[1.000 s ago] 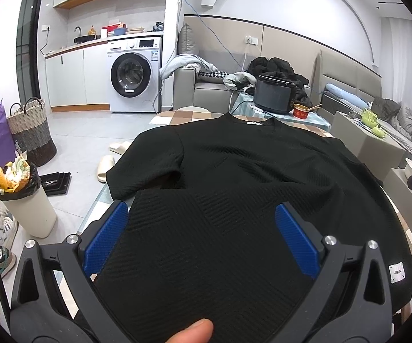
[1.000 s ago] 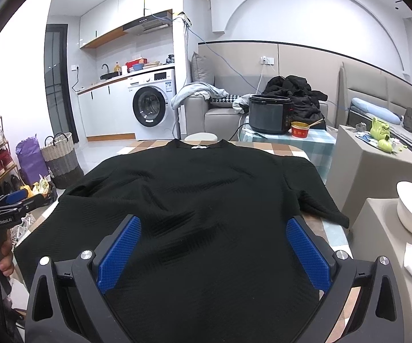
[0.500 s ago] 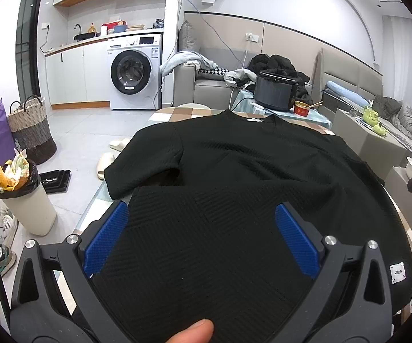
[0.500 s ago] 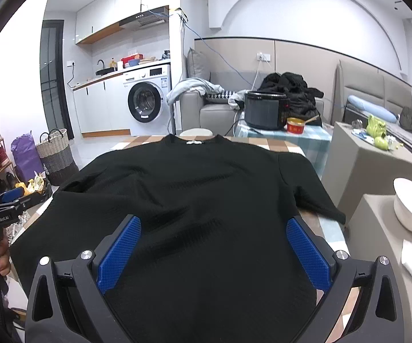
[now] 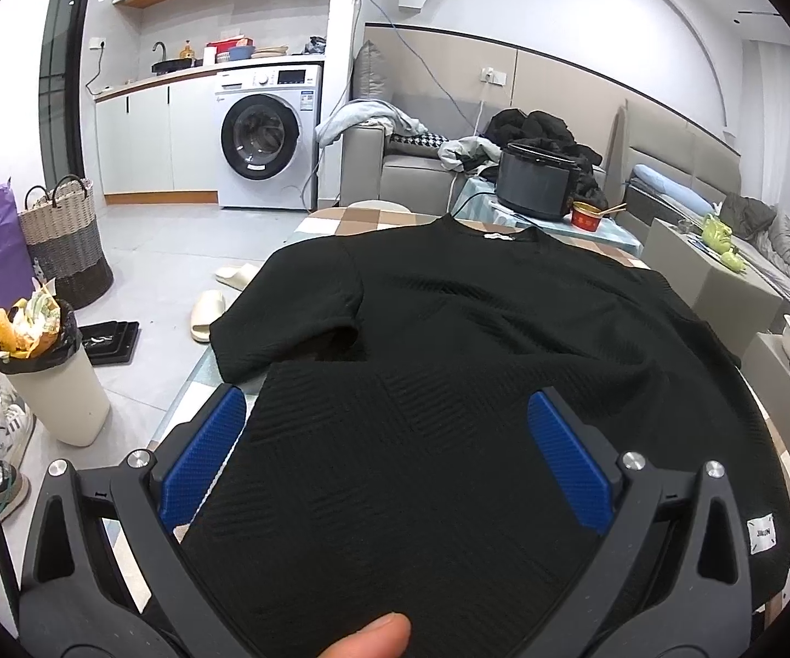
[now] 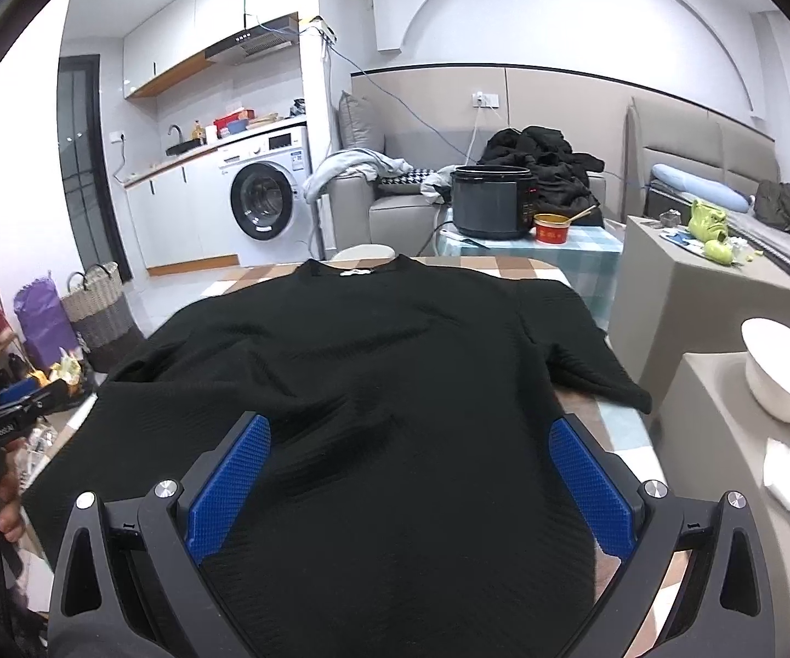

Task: Fold small clothes

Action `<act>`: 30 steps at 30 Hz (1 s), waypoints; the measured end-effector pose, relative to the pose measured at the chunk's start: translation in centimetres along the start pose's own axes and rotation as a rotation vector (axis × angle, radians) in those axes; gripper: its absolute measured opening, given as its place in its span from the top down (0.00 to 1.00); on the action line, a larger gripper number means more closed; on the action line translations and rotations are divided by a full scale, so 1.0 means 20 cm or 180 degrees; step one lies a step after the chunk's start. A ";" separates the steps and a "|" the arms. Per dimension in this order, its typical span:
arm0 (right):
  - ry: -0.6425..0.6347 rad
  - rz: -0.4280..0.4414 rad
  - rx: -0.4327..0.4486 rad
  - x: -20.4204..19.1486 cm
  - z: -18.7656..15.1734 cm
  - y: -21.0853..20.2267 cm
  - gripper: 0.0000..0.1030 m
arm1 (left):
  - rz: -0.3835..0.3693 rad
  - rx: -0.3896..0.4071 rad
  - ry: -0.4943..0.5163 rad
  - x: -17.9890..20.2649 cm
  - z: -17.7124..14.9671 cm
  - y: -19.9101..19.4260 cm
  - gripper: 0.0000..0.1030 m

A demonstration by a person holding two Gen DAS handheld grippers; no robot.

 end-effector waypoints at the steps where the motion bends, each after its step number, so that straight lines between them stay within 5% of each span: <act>1: -0.0037 -0.0030 -0.0002 -0.01 -0.01 0.00 0.00 | -0.0004 -0.0010 -0.0023 -0.01 0.00 0.01 0.01; 16: 0.0275 0.0045 -0.0222 0.14 0.08 0.15 0.00 | 0.0053 -0.0145 0.0094 0.00 0.15 0.14 0.01; 27: 0.1371 0.0028 -0.0491 0.55 0.09 0.30 0.00 | 0.0163 -0.0263 -0.0009 -0.05 0.28 0.31 0.01; 30: 0.1897 0.0108 -0.0564 0.68 0.07 0.40 0.11 | 0.0145 -0.0298 -0.0081 -0.07 0.30 0.37 0.01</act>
Point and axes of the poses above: each gripper's, at about its wrist camera, not at the fingertips, and y roughly the way its jaws point, x to its right, z to its top, the point moved 6 cm from there along y, roughly the way its jaws point, and after that the axes turned 3 degrees about -x, right-handed, at the moved point
